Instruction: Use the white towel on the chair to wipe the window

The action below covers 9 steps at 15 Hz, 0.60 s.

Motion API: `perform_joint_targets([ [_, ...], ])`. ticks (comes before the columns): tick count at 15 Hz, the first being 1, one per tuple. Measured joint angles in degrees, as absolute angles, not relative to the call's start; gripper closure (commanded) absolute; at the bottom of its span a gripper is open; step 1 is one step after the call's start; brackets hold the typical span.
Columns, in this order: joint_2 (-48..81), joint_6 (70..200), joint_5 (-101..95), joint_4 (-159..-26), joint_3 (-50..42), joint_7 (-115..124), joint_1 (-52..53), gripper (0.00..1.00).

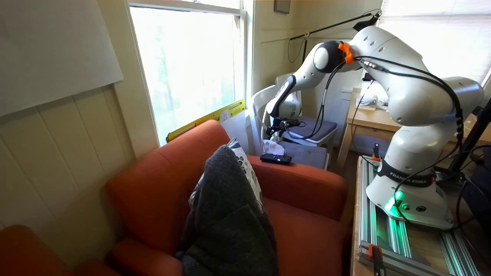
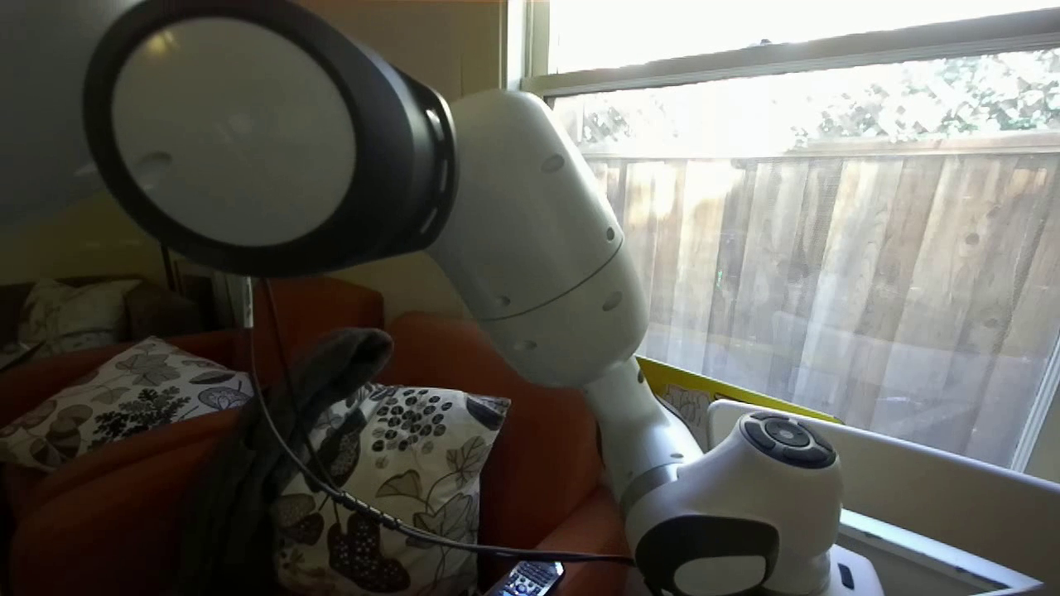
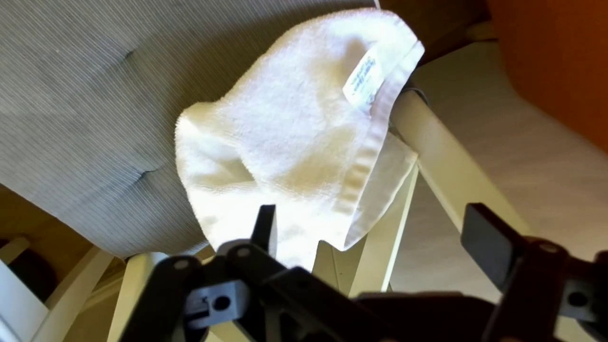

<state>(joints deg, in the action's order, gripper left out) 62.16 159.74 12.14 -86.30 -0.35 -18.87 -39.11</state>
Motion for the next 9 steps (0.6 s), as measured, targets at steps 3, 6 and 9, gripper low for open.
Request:
perform_joint_targets([
  [3, 64.4, 161.5, 12.0, -84.5, 0.8, -19.8, -40.4, 0.00],
  [6, 66.9, 162.4, 11.4, -82.4, 1.6, -20.0, -40.9, 0.00],
  [9, 69.3, 163.7, 10.4, -80.2, 1.6, -20.0, -40.9, 0.00],
])
